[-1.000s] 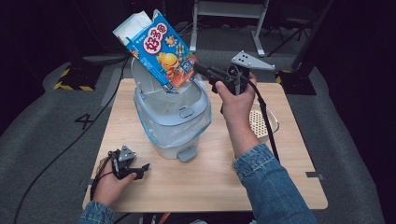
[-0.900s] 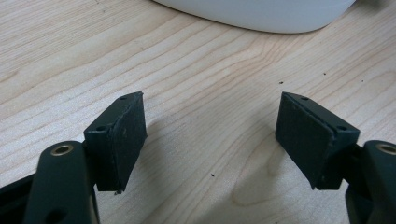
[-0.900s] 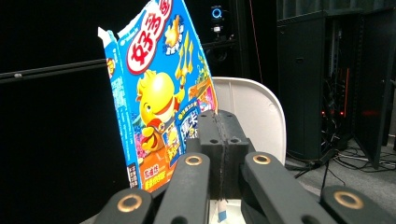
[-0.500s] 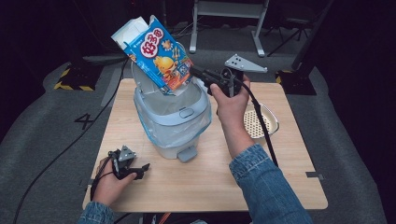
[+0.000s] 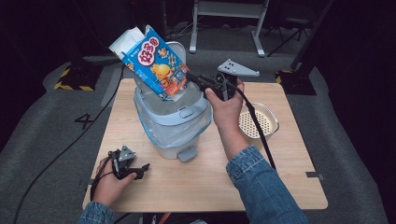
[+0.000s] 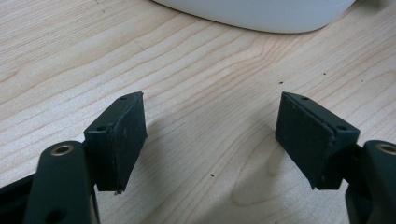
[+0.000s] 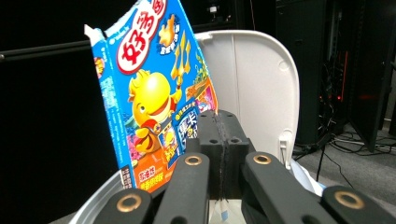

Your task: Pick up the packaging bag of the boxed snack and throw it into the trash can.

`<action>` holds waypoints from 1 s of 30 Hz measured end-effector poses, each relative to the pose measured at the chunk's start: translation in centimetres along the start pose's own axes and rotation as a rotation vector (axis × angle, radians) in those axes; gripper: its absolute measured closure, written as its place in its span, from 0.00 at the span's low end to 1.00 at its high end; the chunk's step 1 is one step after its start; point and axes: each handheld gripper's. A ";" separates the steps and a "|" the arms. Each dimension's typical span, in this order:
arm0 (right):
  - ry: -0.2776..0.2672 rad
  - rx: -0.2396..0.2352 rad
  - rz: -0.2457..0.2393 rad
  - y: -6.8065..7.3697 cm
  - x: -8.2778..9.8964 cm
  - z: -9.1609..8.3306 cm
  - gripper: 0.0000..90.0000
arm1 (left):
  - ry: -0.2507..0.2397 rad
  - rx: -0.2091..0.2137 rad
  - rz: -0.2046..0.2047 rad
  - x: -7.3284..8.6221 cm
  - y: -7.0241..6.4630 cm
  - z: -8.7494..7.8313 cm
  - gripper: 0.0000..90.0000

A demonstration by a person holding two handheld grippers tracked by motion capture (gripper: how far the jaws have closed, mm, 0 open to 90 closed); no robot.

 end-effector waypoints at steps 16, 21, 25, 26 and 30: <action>0.024 0.029 -0.063 -0.4 -0.4 -1.9 0.37 | 0.000 0.000 0.002 0.0 0.0 0.0 0.28; 0.103 0.062 -0.144 -0.2 -1.2 -4.9 0.37 | 0.002 0.002 -0.001 0.0 0.0 0.0 0.28; 0.158 0.072 -0.180 -0.3 -1.5 -7.2 0.37 | 0.002 0.001 0.000 0.0 0.0 0.0 0.28; 0.170 0.069 -0.179 -0.3 -1.5 -7.8 0.37 | 0.001 0.000 0.001 0.0 0.0 0.0 0.28; 0.231 0.077 -0.150 -0.7 -1.2 -9.9 0.32 | 0.001 -0.003 0.002 0.0 0.0 0.0 0.28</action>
Point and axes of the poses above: each handheld gripper's, and its own axes: z roughly forward along the jaws, x roughly out of its underside, y roughly to its left, and after that the axes turned 3 degrees about -y, right-handed
